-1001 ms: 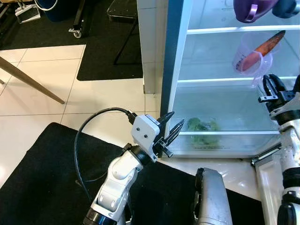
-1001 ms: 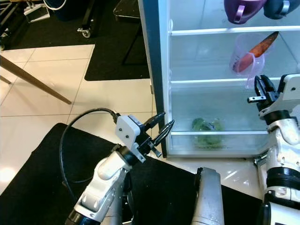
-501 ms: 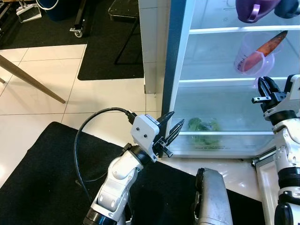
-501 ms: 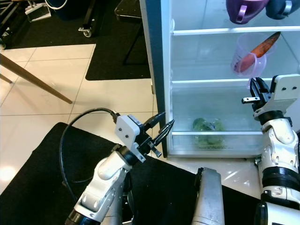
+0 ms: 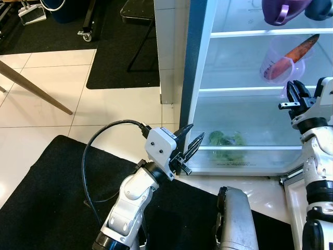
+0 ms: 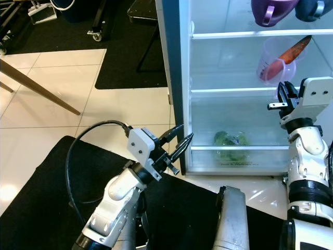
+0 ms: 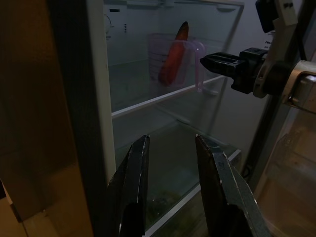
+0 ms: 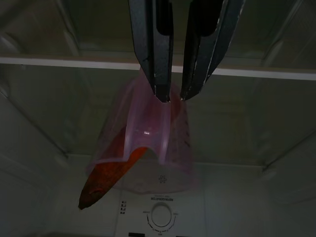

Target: Restocking fridge

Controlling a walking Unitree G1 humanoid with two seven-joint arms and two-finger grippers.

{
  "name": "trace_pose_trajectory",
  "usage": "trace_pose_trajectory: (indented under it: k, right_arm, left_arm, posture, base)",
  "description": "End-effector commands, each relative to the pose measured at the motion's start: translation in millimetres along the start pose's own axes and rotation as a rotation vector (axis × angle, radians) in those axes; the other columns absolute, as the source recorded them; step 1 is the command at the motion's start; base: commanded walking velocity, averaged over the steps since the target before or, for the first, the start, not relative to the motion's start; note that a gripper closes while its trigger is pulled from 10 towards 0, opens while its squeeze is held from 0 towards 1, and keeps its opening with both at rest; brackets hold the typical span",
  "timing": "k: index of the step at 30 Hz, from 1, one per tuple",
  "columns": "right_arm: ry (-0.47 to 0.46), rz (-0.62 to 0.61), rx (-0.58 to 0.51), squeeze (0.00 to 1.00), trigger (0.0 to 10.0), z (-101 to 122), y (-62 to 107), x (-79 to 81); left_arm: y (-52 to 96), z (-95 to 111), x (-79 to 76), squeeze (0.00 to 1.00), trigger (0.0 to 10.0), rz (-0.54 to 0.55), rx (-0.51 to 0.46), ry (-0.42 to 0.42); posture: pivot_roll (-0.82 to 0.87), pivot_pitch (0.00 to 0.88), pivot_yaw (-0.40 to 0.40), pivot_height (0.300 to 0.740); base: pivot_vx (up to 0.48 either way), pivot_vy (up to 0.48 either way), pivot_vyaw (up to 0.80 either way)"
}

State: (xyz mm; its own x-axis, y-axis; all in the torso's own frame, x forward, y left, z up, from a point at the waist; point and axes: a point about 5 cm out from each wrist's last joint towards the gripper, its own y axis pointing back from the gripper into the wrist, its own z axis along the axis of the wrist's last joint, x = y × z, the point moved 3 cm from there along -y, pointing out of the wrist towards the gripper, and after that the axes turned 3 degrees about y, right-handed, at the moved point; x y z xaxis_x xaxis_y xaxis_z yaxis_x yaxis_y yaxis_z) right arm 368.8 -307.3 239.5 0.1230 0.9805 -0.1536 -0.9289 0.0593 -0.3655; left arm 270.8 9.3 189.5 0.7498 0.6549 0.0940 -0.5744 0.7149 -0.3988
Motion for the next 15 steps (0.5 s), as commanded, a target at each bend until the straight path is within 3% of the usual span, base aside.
trace_pose_trajectory:
  k: [1, 15]
  right_arm:
    - [0.0, 0.002, 0.021, 0.0, 10.0, -6, -0.4, 4.3]
    - [0.018, -0.013, 0.023, 0.0, 10.0, -1, -12.6, 5.1]
  left_arm:
    - [3.6, -1, -2.8, 0.0, 10.0, 0.001, 0.005, 0.008]
    - [6.2, 1, -4.2, 0.0, 10.0, 0.008, 0.007, 0.011]
  posture:
    - [0.15, 0.294, 0.104, 0.532]
    - [0.16, 0.322, 0.108, 0.532]
  base:
    - [0.0, 0.0, 0.0]
    - [0.0, 0.0, 0.0]
